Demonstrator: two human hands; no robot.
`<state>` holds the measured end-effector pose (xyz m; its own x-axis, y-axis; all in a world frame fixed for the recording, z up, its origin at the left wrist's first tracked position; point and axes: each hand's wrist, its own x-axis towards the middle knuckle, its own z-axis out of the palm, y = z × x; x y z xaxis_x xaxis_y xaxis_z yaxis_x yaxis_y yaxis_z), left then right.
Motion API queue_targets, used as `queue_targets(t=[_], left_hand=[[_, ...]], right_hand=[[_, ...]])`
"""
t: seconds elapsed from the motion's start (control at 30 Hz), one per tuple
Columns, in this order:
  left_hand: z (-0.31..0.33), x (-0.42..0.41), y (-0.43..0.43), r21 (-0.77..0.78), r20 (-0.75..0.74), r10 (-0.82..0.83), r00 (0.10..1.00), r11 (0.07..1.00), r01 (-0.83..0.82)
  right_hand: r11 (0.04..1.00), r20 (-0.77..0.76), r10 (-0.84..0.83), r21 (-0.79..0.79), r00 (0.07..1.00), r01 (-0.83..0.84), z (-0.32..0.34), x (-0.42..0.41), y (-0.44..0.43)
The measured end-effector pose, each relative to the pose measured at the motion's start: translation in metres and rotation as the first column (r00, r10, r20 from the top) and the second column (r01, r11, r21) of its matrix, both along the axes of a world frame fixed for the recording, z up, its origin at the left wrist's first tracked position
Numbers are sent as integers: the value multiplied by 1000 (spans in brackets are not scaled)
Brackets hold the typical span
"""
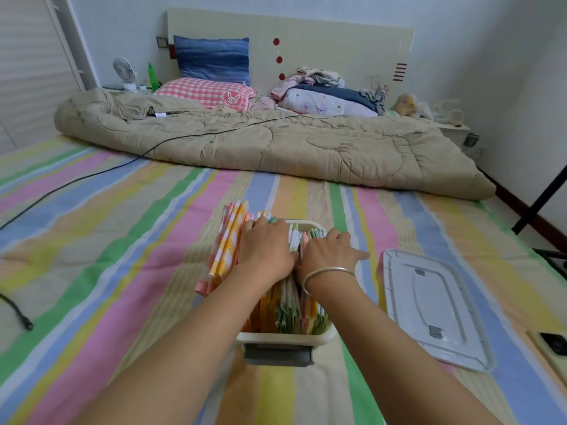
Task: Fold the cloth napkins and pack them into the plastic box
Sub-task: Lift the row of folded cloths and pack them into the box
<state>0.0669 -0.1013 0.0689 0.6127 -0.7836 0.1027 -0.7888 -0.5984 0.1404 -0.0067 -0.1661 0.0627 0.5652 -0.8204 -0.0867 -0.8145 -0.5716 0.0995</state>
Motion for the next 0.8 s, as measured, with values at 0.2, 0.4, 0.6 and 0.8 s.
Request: queue_targets(t=[0.2,0.4,0.6,0.8], left_hand=[[-7,-11,-1,50,129,-17,992,999,10],[-7,-13,-4,83,160,-19,987,997,6],[-10,-12,-5,143,207,-23,978,990,-7],[-12,-16,3,74,211,-26,977,997,10]], right_hand=[[994,281,13,101,960,-43,-12,-14,-11],[917,577,-169,389,799,-87,-25,-22,-26],[902,548,-129,410,827,-131,-17,-21,-33],[983,643,17,131,766,-132,-25,-29,-5]])
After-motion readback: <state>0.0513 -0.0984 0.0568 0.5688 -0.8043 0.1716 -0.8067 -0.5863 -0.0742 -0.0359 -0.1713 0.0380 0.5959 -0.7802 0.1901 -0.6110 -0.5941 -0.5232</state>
